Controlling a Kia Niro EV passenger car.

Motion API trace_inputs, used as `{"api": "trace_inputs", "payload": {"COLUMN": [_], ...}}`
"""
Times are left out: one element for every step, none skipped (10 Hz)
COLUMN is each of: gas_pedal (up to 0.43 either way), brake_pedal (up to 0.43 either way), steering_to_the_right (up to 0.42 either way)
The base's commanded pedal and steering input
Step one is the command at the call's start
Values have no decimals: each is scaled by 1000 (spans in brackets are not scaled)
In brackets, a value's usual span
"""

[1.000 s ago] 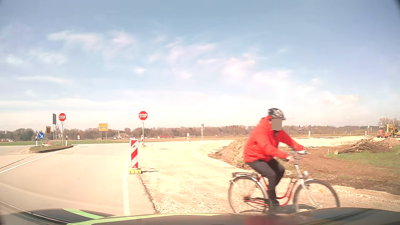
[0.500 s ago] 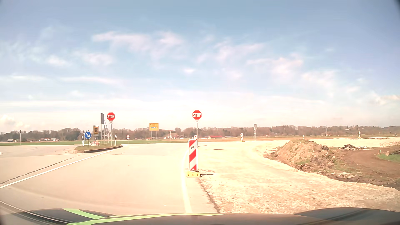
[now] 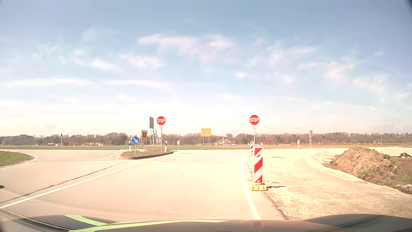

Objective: Follow the waypoints while adhering to traffic rules and regulations

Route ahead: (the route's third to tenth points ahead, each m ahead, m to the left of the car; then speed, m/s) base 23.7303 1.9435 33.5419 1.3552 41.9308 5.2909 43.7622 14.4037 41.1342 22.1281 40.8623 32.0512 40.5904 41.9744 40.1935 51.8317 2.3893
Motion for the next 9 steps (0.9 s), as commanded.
{"api": "trace_inputs", "payload": {"gas_pedal": [260, 287, 299, 311, 319, 339, 339, 350, 350], "brake_pedal": [0, 0, 0, 0, 0, 0, 0, 0, 0], "steering_to_the_right": [-450, -417, -380, -338, -305, -246, -184, -101, -42]}}
